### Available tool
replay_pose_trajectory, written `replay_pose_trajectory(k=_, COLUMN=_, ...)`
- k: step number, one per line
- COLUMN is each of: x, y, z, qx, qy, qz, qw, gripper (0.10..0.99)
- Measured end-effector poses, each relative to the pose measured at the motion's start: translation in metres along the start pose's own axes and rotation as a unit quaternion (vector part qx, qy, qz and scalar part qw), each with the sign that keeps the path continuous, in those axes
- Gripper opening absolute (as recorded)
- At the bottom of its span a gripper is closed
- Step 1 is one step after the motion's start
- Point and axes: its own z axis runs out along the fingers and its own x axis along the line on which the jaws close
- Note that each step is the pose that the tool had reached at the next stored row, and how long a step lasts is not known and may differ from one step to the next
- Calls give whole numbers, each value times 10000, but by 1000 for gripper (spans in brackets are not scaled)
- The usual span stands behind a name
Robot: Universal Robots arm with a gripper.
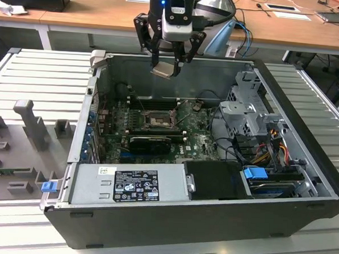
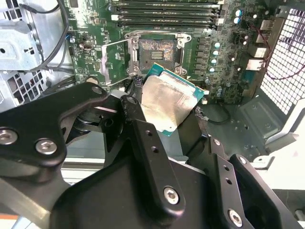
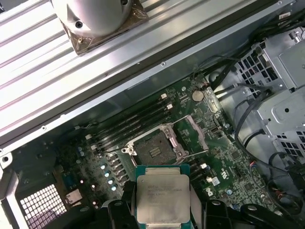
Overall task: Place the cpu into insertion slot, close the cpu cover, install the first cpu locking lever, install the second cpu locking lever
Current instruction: 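Place the cpu into insertion slot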
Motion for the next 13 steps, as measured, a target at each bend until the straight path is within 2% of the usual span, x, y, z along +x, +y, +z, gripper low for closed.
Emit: replay_pose_trajectory(k=13, x=0, y=-1, z=9, qx=-8, qy=-35, qz=398, qw=9992, gripper=541)
